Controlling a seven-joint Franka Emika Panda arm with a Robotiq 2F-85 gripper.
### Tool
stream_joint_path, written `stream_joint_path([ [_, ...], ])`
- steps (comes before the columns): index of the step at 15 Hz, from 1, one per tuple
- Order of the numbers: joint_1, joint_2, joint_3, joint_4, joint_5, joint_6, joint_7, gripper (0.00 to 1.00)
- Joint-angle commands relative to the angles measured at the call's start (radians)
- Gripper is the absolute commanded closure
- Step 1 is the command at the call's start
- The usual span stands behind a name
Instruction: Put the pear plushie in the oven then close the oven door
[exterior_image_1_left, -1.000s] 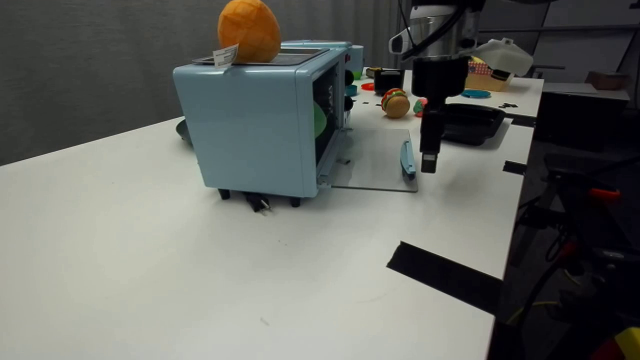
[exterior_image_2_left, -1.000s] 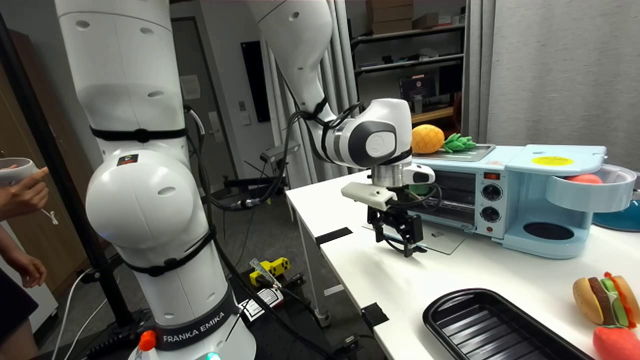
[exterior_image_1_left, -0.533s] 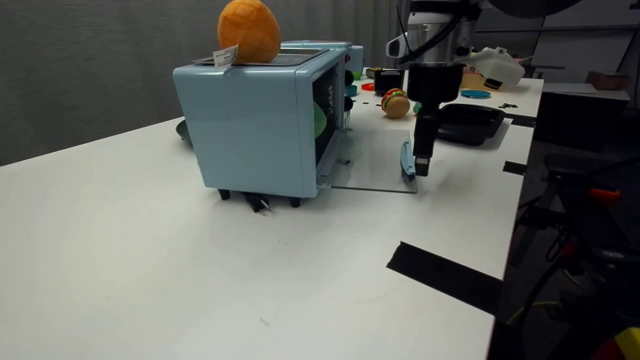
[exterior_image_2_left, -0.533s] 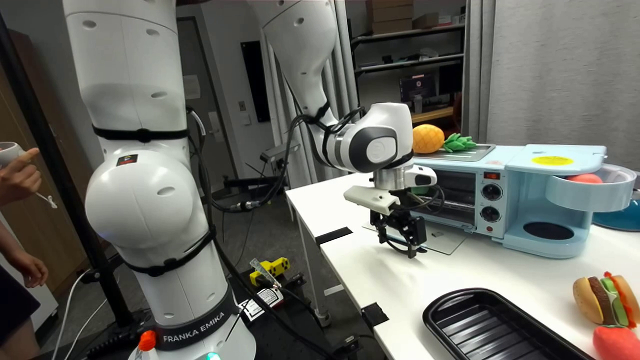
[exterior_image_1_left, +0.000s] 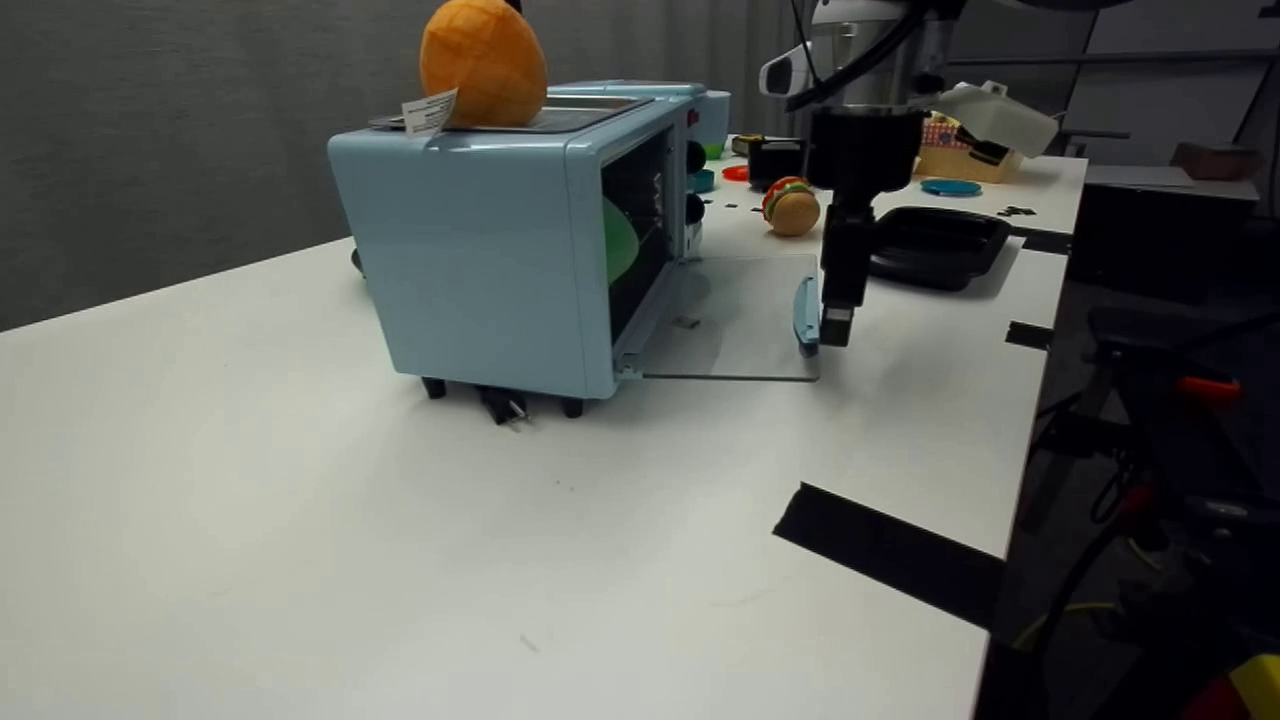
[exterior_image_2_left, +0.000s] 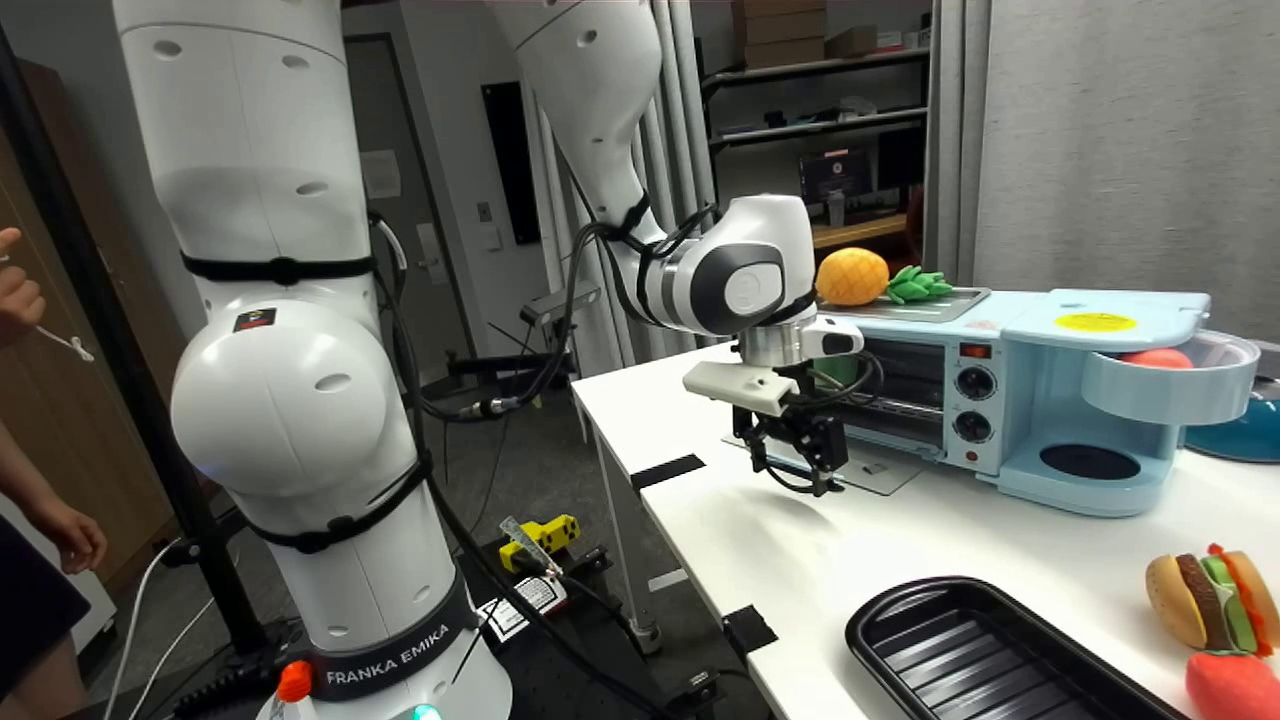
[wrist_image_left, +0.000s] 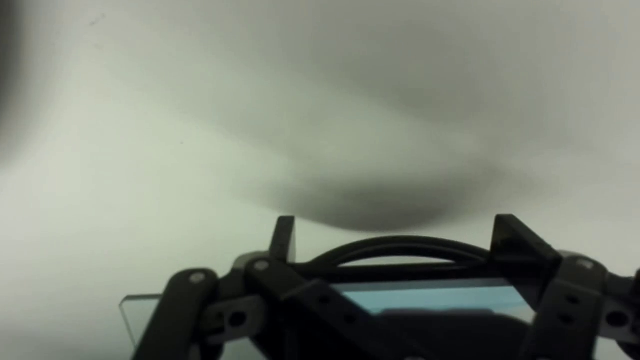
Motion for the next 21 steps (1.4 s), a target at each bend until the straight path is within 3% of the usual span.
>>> stream_joint_path([
  [1,0.017,-0.055,0.029,0.001,0.028,0.046,-0.024,0.0],
  [14,0.077,-0.189,0.063,0.007,-0.034,0.058,0.022,0.0],
  [21,0.096,-0.213,0.092,0.051,-0.074,0.14,0.033,0.0],
])
